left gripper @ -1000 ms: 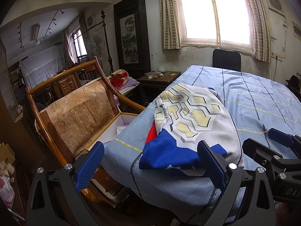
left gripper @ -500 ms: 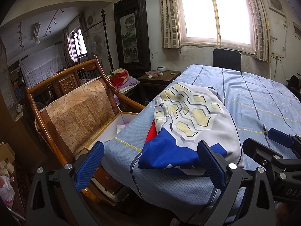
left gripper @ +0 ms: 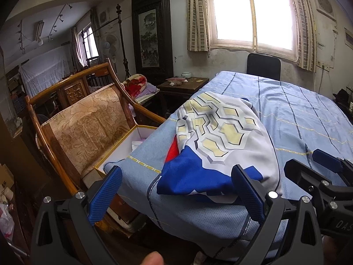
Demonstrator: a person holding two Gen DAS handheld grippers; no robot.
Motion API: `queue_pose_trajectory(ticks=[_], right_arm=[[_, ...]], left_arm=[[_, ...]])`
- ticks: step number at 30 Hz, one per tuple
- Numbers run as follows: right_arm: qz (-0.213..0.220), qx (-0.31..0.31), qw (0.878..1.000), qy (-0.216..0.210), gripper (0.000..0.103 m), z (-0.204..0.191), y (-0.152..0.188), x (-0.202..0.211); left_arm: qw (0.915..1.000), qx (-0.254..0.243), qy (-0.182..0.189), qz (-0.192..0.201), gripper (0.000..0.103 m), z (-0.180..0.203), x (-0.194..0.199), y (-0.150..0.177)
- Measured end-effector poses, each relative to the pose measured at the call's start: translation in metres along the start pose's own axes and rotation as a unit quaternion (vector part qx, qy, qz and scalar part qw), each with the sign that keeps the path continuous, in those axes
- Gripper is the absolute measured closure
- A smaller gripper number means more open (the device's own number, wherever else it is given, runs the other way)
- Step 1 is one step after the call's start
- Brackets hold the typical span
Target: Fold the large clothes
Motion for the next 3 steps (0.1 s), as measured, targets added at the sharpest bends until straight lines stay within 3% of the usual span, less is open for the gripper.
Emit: queue_pose_trajectory(ticks=[3], right_arm=[[0.002, -0.004, 1.000, -0.001, 0.009, 0.0012, -0.0011, 0.0019]], left_arm=[[1.0000, -0.004, -0.005, 0.001, 0.004, 0.0020, 0.0008, 0.0006]])
Point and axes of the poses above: each gripper's, at about its wrist camera, not at the fingertips, and x roughly against the way its jaws point, z to its right, y to its underside, the point moved 7 cm from there along -x, roughly the way its jaws point, and after that the axes turned 4 degrees about -x, right-handed, at the moved point
